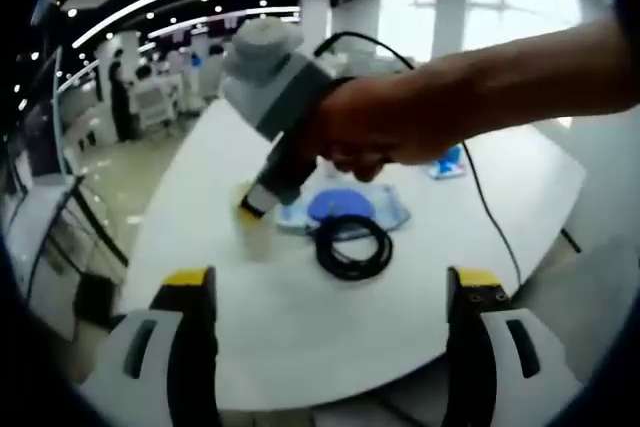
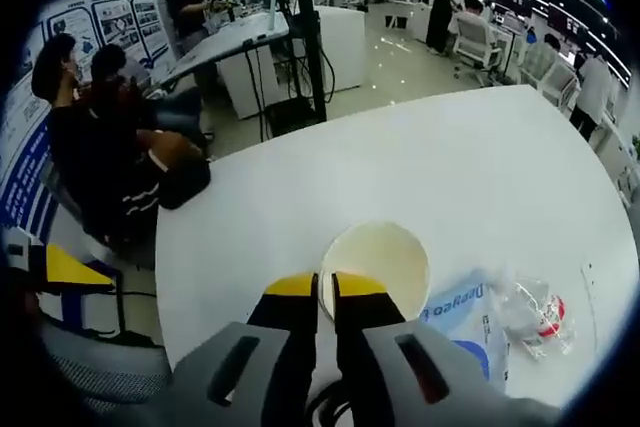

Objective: Arrange the tabletop items into an orderly group along one side of the table until the central work area is clear of visible clutter.

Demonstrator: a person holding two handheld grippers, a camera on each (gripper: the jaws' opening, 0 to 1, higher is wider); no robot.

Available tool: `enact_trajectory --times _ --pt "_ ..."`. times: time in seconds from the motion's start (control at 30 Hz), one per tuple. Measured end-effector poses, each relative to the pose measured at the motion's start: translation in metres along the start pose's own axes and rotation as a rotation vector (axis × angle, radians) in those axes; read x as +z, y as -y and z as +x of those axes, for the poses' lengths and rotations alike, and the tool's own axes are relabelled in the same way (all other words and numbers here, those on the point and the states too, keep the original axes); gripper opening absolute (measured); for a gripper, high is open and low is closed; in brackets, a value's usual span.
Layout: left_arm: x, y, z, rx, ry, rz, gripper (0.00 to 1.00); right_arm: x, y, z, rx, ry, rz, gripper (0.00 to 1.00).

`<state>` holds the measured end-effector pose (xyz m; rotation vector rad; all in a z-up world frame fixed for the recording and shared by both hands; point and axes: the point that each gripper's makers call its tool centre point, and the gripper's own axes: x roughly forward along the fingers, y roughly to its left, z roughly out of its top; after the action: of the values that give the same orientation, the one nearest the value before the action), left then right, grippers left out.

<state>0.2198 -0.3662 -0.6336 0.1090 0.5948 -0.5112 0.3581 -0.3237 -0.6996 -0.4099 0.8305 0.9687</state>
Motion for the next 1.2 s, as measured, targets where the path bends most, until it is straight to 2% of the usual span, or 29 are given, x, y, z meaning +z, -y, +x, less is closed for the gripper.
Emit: enact_trajectory --times 0.23,0.4,0.47,0.63,0.77,0.83,0.93,1.2 --pt "-0.001 0.002 0.002 -0.003 -0.006 0.008 0.92 -0.004 0.001 -0.002 -0.001 -0.008 -0.004 0.14" --pt "-0.001 0.002 0.001 0.0 -0.005 0.006 0.92 -0.001 0.003 -0.006 0.018 0.022 0.068 0.19" --pt "-0.001 0.002 0.001 -0.001 -0.005 0.006 0.92 0.002 -0.004 -0.01 0.057 0.053 0.108 0.25" --pt "-0.001 0.003 0.002 -0.005 -0.007 0.014 0.92 -0.003 0.005 -0.015 0.04 0.055 0.129 0.32" --pt "-0.002 0.003 0.003 -0.006 -0.009 0.02 0.92 0.004 0.004 -0.03 0.06 0.133 0.224 0.34" --pt "-0.002 0.003 0.003 -0.007 -0.009 0.02 0.92 0.005 0.003 -0.033 0.073 0.16 0.23 0.35" --pt "0.001 0.005 0.002 -0.019 0.006 0.007 0.93 -0.002 0.003 -0.039 0.067 0.165 0.247 0.4" --pt "0.0 0.01 0.003 -0.041 -0.002 0.029 0.93 -0.014 0.018 -0.06 0.024 0.205 0.35 0.46"
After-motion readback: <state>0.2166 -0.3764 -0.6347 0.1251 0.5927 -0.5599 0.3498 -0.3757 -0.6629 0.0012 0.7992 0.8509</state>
